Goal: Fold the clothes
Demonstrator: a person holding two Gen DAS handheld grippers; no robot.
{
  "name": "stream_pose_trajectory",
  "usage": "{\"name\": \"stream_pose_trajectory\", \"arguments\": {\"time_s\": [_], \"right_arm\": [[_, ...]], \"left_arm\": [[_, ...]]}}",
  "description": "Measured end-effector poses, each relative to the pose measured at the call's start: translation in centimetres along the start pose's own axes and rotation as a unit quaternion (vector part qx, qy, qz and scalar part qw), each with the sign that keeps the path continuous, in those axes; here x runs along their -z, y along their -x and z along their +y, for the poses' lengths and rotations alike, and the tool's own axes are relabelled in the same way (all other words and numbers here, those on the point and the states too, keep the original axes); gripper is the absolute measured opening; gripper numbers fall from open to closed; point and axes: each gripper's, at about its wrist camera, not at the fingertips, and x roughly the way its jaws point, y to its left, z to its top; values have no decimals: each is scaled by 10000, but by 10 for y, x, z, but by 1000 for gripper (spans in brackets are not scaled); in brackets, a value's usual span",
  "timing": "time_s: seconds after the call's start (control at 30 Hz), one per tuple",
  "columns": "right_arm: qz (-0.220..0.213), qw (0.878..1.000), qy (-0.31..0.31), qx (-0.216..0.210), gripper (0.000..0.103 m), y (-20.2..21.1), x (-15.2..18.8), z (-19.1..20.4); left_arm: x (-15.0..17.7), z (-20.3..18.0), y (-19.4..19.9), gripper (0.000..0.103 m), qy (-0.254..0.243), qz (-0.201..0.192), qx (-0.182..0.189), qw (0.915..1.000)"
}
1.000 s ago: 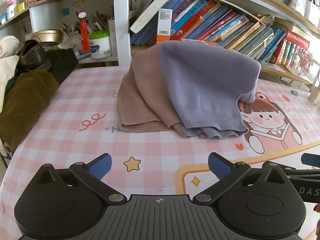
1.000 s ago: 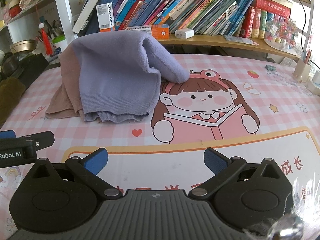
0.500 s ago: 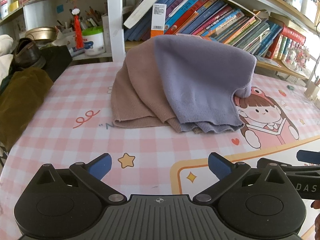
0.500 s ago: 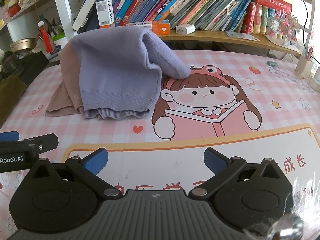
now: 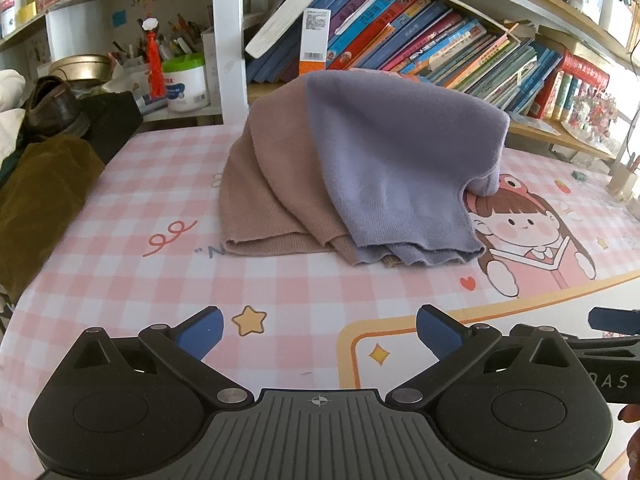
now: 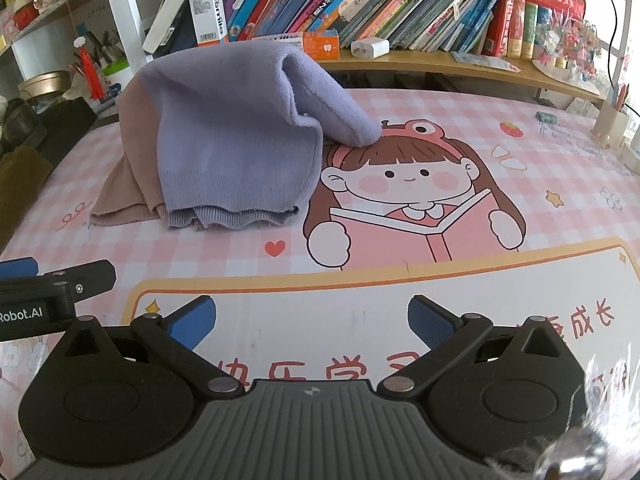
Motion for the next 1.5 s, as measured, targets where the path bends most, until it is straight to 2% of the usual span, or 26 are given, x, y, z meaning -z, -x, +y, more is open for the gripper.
{"name": "stream_pose_trajectory", "arguments": {"time_s": [0.3,0.67,0.93,1.07,1.23,1.37,1.5], "right_arm": [[142,9996,-122,-201,103,-4,0,-25],[184,9981,-170,-556,103,-6,-16,-91],[312,9910,-554,-1174,103,-15,-22,-142],[333,9854,-836,-1447,103,-24,-36,-165],[82,9834,-985,-1519,103,-29,-62,-179],[-48,9772,-1187,-1757,103,-34,-77,-182],[-327,9759,-1184,-1803,103,-38,-86,-178]], "left_arm": [[0,-19,-2,103,157,-5,-121,9998],[-3,-77,2,103,328,8,-362,9988],[3,-102,6,103,542,35,-820,9952],[2,-109,8,103,622,41,-1106,9919],[4,-114,9,103,1056,34,-1243,9866],[9,-121,9,103,1135,106,-1064,9878],[10,-116,11,103,1221,71,-1099,9864]]}}
